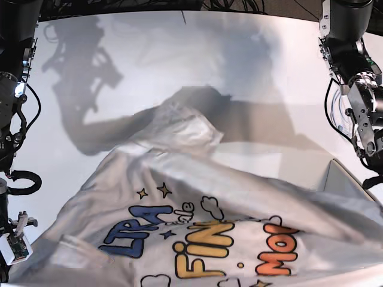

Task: Layout the t-shirt on the table in an organized manner, then fold the t-shirt properly
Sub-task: 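Lift the shirt high with both grippers and shake it out, then lay the shirt down on the table, right gripper releasing and moving toward it, then reach the right gripper to the shirt hem and grasp it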

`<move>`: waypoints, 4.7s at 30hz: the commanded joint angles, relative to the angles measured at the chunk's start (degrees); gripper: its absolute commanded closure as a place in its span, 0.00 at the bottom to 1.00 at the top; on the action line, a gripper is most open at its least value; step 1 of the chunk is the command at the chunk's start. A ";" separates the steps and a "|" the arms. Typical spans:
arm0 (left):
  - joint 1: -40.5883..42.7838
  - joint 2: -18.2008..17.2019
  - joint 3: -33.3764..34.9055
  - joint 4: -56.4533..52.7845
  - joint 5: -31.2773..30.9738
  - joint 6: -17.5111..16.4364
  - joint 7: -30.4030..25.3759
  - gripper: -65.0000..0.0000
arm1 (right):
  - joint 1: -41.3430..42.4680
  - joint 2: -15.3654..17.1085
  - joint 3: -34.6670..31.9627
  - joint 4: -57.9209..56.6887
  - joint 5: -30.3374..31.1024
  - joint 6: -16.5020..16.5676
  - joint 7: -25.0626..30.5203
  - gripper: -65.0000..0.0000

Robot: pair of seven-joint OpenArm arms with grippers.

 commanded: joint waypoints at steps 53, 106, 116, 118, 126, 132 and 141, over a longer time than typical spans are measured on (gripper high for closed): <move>33.81 13.40 -10.88 0.44 0.92 1.02 -6.44 1.00 | -8.98 -20.62 -50.21 -5.69 -7.20 7.67 -21.89 0.87; 33.81 13.40 -10.88 0.26 0.83 1.02 -6.35 1.00 | 11.76 -28.45 -75.26 -38.66 -19.33 21.96 -1.58 0.87; 33.81 13.40 -10.97 0.26 0.83 1.02 -6.35 1.00 | 11.59 -28.18 -74.82 -37.60 -19.33 21.96 -1.76 0.67; 33.81 13.40 -10.97 0.26 0.83 1.02 -6.35 1.00 | 11.59 -27.83 -74.73 -37.25 -19.33 21.96 -1.85 0.66; 33.81 13.40 -10.88 0.26 0.83 1.02 -6.35 1.00 | 11.41 -25.90 -75.17 -37.69 -19.33 21.96 -2.64 0.66; 33.81 13.40 -11.23 0.26 0.83 1.02 -6.35 1.00 | 11.15 -25.81 -76.58 -39.18 -19.25 21.96 -2.46 0.66; 33.81 13.40 -11.23 0.26 0.83 1.02 -6.35 1.00 | 11.24 -27.48 -81.24 -43.40 -19.25 21.96 -2.37 0.66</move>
